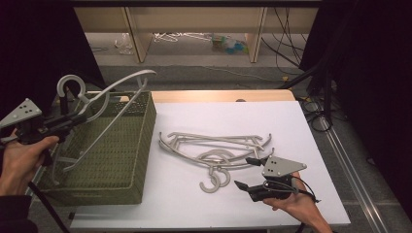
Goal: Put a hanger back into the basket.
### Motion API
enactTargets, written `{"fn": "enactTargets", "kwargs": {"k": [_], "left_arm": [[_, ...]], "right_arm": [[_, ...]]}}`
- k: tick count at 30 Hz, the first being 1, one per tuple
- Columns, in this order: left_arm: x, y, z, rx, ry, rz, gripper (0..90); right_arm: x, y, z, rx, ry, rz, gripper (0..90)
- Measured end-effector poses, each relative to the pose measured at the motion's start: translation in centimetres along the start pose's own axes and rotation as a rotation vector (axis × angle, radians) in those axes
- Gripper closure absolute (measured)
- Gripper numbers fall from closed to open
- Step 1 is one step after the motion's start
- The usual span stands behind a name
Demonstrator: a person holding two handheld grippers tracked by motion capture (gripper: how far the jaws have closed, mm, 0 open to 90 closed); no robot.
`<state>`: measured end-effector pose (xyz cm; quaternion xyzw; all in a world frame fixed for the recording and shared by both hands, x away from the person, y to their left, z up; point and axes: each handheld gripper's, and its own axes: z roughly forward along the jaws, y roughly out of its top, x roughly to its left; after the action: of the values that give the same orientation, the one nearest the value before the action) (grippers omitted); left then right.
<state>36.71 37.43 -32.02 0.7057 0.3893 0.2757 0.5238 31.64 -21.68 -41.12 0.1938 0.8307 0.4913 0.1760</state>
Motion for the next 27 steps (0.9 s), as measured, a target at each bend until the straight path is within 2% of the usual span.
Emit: {"fn": "enactTargets", "kwargs": {"k": [4,5,11,19,22,23,25,26,27], "left_arm": [[0.9,-1.0,0.1,0.023,0.014,0.006,79.0],[1.2,-1.6,0.1,0.033,0.017,-0.006,79.1],[2.3,-2.8,0.1,0.057,0.026,-0.014,79.0],[3.1,-4.4,0.8,0.150,0.057,-0.031,79.0],[3.2,-4.7,1.9,0.212,0.053,-0.038,78.9],[3.2,-4.7,1.9,0.212,0.053,-0.038,78.9],[3.3,-4.8,2.4,0.242,0.054,-0.038,78.9],[3.3,-5.0,2.9,0.273,0.050,-0.035,78.9],[3.3,-5.0,2.9,0.273,0.050,-0.035,78.9]], "right_arm": [[0.0,0.0,0.0,0.001,0.001,0.002,22.8],[0.0,0.0,0.0,0.008,0.006,0.003,22.8],[0.0,-0.1,0.1,0.005,0.006,0.000,22.9],[0.0,-0.1,0.2,0.015,0.013,0.002,22.9],[0.0,-0.2,0.4,0.015,0.013,-0.002,22.9],[0.0,-0.2,0.4,0.015,0.013,-0.003,22.9],[0.0,-0.2,0.4,0.017,0.016,-0.003,22.9],[0.1,-0.2,0.4,0.017,0.017,-0.003,22.9],[0.1,-0.2,0.4,0.016,0.018,-0.003,22.8]]}}
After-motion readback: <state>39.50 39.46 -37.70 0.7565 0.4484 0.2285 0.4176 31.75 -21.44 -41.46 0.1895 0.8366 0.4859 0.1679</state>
